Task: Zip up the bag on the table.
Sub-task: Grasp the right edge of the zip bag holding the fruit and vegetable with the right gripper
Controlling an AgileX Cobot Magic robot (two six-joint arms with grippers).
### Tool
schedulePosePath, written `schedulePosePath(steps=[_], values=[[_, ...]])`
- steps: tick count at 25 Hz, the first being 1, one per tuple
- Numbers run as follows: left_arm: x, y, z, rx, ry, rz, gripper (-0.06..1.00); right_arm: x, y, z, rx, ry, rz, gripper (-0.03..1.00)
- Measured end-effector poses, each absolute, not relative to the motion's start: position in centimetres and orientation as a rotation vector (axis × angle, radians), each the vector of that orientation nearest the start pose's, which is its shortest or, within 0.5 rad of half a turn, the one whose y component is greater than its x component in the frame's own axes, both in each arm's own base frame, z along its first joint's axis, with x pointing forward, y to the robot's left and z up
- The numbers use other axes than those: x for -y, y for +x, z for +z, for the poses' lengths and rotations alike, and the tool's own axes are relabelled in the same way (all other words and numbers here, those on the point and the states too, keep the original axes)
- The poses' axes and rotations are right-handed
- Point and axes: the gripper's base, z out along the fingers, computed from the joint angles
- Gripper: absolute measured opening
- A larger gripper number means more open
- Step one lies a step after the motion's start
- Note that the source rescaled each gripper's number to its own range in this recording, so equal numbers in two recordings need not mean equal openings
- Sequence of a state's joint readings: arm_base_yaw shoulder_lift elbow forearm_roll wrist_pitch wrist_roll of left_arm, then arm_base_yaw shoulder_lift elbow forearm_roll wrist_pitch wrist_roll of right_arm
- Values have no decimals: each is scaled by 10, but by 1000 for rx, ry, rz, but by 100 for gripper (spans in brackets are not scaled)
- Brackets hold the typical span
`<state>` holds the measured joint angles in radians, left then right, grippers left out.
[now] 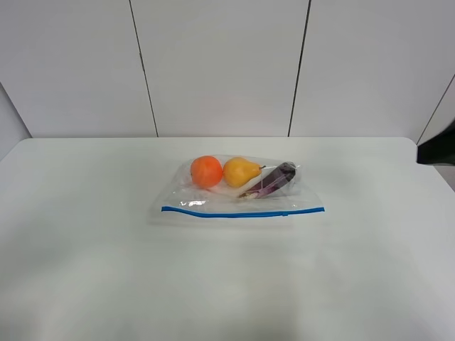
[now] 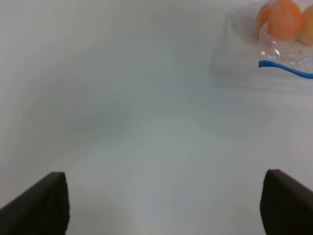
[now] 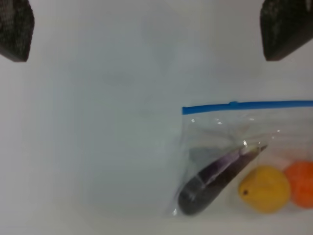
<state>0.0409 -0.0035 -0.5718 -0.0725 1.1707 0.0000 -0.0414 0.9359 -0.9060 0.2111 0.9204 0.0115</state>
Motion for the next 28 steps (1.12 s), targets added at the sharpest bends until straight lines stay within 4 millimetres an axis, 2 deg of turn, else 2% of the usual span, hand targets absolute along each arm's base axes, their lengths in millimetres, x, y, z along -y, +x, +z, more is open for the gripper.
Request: schedulePosePath(steps=[2,6,12,15,19,28], values=[[7,-19,288,-2077,-31,-62,92,-9,200,330,-2499,161,290,100],[7,-19,288,-2077,-31,-62,92,-8,241,305,-2620,158,375,100],[7,-19,288,-2077,-31,-62,92,-2,283,265,-2679,179,773,100],[7,-19,288,-2077,-31,-62,92,3,297,244,-2676,193,922,100],[7,-19,288,-2077,-31,-62,92,6,309,215,-2720,180,995,100],[7,-19,288,-2077,-31,-62,92,1,328,139,-2787,270,1284,100]])
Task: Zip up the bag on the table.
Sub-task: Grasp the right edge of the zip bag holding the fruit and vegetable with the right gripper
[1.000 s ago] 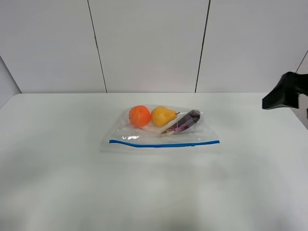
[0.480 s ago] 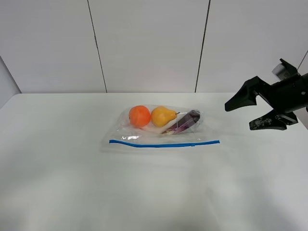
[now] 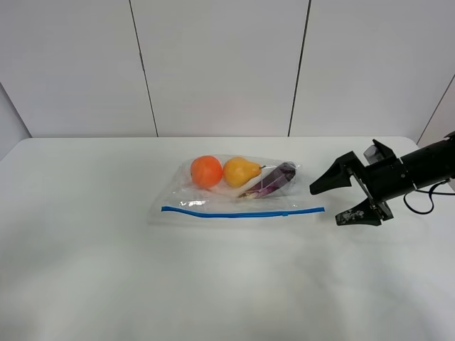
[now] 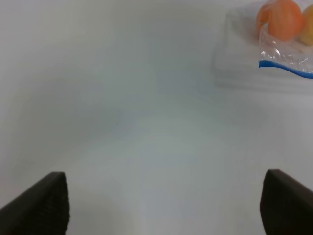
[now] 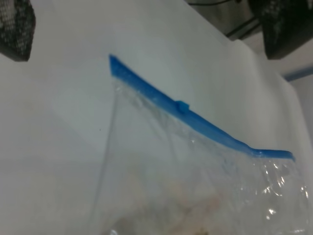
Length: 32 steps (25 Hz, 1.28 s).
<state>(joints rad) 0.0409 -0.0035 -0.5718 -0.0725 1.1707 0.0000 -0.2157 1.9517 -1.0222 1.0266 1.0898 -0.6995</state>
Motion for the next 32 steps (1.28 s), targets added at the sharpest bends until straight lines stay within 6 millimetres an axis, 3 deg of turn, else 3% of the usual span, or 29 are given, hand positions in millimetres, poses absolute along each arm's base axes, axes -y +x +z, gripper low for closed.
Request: schedulePosePath(steps=[4,7,15,22,27,32], values=[[7,-19,288,-2077,-31,-62,92,-1,332,122,-2769,312,1357,99],[7,-19,288,-2077,-31,-62,92,-2,335,111,-2744,349,1406,91],[7,-19,288,-2077,-31,-62,92,-2,341,112,-2721,338,1431,70],[7,-19,288,-2077,-31,-62,92,-7,359,129,-2771,145,1392,68],[7,-19,288,-2077,-31,-62,92,-24,359,113,-2861,60,1411,67],[7,-19,288,-2077,-31,-62,92,-27,358,107,-2876,53,1424,66]])
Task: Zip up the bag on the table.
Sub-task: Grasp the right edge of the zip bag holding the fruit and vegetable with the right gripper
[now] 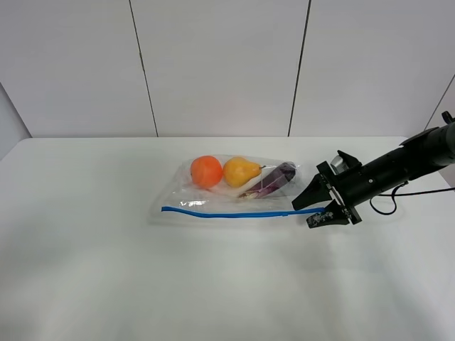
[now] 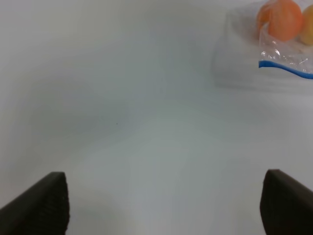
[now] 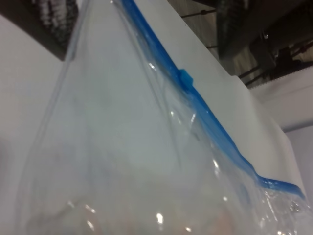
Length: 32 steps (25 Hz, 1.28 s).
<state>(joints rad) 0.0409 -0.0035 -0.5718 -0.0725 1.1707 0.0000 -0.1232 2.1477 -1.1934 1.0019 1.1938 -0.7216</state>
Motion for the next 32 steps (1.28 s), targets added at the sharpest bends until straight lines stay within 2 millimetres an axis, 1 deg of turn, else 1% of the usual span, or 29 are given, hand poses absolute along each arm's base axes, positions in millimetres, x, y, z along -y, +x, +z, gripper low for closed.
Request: schedulePosePath(steps=[4,8,12,16,18,32], values=[[7,-19,288,-2077,-31,-62,92,-28,358,107,-2876,54,1424,60],[7,-19,288,-2077,-31,-62,92,-28,359,107,-2871,60,1430,58],[7,-19,288,-2077,-31,-62,92,-22,360,108,-2847,96,1444,58],[7,-19,288,-2077,-31,-62,92,-16,361,108,-2833,125,1448,44],[7,-19,288,-2077,-31,-62,92,-16,360,109,-2833,124,1451,41],[7,-19,288,-2077,-31,-62,92,-17,360,109,-2833,122,1452,40]])
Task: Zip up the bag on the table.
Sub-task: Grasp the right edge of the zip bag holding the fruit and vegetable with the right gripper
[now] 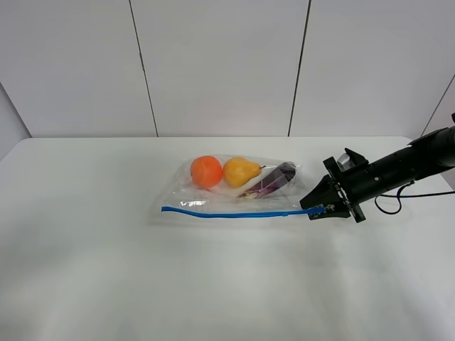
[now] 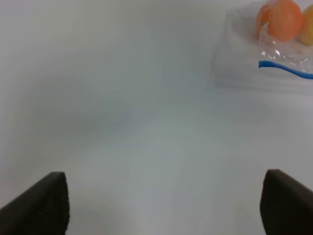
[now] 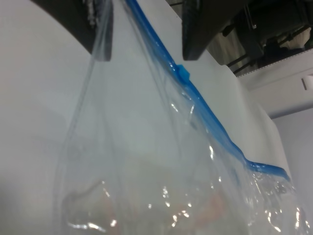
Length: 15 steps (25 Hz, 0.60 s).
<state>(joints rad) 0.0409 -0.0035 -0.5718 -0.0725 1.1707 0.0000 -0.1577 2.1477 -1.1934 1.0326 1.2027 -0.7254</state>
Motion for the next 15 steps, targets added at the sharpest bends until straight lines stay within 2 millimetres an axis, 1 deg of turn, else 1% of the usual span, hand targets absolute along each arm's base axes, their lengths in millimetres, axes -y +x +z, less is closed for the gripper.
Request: schedulePosePath(steps=[6,15], values=[[7,-19,288,-2077,-31,-62,92,-15,359,107,-2873,142,1434,40],[7,-19,288,-2077,-31,-62,92,-15,358,107,-2878,151,1433,40]])
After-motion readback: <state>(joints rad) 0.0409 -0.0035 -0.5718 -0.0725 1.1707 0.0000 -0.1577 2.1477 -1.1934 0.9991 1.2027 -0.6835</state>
